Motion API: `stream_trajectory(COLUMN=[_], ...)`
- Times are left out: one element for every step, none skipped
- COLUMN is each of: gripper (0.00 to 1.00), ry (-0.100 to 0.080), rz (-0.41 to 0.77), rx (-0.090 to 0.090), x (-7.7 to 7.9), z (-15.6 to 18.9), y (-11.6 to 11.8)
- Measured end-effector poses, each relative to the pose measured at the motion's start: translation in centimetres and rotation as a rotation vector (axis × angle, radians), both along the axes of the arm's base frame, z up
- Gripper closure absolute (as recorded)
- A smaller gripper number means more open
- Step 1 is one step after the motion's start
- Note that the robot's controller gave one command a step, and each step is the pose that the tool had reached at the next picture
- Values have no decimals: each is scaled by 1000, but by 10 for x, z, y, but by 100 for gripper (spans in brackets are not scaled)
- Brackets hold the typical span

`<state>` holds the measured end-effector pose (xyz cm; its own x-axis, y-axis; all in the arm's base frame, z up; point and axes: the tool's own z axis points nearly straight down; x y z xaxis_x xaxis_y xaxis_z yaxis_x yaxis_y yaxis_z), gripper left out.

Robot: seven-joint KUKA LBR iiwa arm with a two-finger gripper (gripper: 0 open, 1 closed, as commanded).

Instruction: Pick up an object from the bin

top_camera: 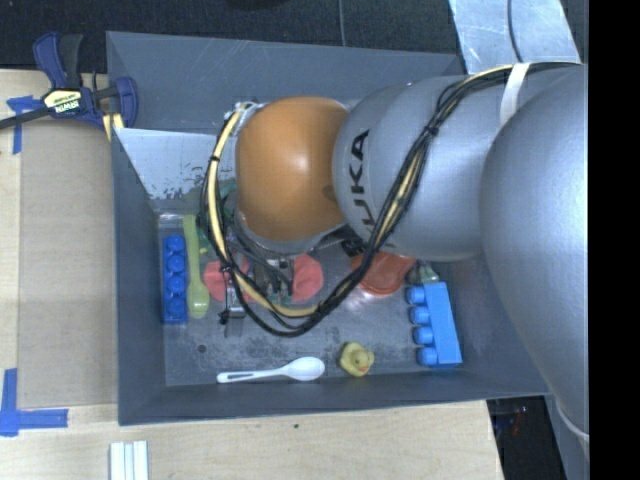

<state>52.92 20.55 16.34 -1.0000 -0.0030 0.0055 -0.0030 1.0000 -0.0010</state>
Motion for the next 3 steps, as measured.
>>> stream_trajectory(gripper=[0,0,100], ry=[-8,-14,-13], rz=[-3,63,-53], rx=[2,4,5], x=[2,37,11], z=[4,-41,7], y=[-1,-27,-83])
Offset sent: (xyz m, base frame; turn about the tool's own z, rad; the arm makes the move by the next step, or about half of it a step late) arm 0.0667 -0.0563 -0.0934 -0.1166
